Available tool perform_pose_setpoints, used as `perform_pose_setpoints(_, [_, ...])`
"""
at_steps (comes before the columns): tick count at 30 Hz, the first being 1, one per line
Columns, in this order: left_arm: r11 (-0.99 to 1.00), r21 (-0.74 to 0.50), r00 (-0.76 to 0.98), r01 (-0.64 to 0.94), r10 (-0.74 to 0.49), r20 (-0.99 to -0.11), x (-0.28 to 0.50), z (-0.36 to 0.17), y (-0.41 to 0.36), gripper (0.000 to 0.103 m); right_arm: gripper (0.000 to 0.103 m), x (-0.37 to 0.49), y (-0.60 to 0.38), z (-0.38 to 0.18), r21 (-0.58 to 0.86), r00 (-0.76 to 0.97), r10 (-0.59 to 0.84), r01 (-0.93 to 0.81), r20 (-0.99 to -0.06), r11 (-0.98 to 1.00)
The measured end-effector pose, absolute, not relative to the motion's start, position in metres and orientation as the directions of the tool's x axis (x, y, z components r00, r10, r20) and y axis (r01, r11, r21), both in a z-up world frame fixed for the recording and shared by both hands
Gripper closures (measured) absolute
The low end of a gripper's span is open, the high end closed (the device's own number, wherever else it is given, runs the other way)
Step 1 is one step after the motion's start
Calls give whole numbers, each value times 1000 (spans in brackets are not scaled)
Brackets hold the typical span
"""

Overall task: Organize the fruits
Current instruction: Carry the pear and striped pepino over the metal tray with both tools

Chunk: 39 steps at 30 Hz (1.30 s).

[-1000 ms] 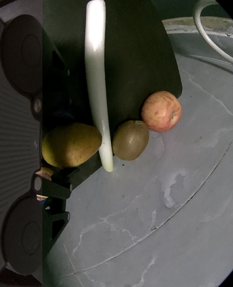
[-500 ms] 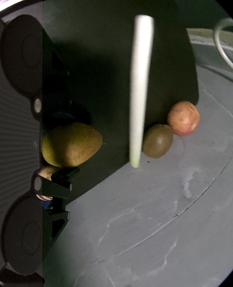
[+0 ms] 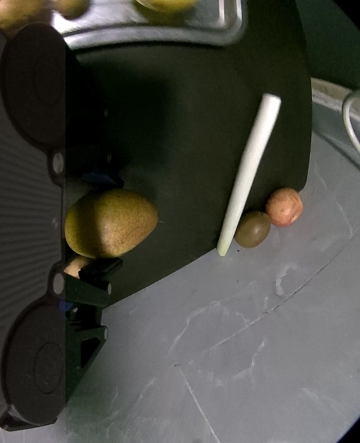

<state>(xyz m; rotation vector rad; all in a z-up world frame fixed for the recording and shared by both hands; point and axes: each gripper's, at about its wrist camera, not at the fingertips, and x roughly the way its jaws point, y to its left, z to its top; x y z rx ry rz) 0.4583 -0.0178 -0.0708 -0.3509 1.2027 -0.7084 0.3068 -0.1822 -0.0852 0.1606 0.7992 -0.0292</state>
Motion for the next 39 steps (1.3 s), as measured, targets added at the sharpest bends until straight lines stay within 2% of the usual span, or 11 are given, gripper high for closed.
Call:
perform_pose_setpoints(14, [749, -618, 276, 237, -662, -697, 426, -43, 70, 45, 52, 293, -120, -66, 131, 699, 89, 7, -709, 991])
perform_pose_setpoints(25, [801, -575, 420, 167, -585, -694, 427, -15, 169, 45, 52, 324, -54, -43, 122, 714, 182, -136, -676, 983])
perform_pose_setpoints(39, [836, -546, 473, 47, -500, -725, 410, -30, 251, 45, 52, 373, 18, -39, 108, 655, 295, -310, -696, 945])
